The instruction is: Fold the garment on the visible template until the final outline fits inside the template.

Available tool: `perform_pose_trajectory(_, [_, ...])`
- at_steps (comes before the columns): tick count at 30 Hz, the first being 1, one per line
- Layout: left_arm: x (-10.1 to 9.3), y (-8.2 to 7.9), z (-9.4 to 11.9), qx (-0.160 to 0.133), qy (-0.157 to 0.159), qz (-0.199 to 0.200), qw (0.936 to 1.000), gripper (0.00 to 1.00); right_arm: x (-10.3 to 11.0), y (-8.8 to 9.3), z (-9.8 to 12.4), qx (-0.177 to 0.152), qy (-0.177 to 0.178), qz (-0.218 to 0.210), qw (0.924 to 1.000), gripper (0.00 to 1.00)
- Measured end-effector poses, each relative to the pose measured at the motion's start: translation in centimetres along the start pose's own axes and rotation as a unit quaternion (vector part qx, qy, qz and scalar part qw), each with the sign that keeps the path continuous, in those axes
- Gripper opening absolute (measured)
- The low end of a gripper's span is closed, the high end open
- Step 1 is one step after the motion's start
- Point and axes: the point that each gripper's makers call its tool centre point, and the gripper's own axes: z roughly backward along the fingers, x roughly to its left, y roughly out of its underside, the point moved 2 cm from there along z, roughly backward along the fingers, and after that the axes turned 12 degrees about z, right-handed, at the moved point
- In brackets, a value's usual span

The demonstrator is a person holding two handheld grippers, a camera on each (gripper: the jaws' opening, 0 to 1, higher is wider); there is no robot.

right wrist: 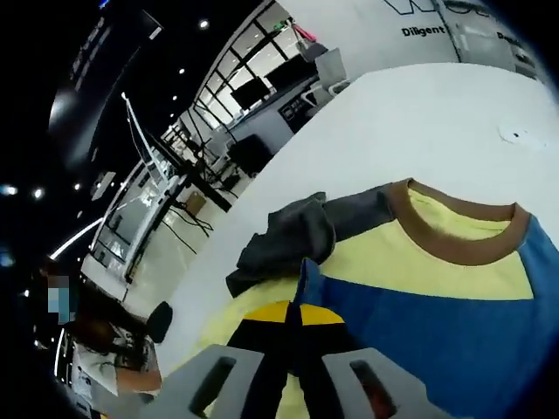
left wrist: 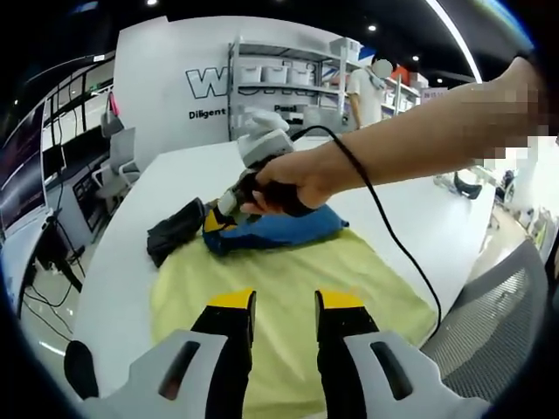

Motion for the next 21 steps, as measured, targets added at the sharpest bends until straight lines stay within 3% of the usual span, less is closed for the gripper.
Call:
perform_pose_trajectory(10, [0.7,0.1,0.1,0.001,-0.007,0.006,1.0000,0.21,1.2,0.0,-1.6,0.007,0.001,-0.005,1.0000,0.00])
perform_pose_trajectory(21, [0.8,0.3,-0.1,0.005,-0.010,0.006,0.9999,0.22,1.0,0.8,-2.7,0.030,0.010,0.010,0.9995,0.00])
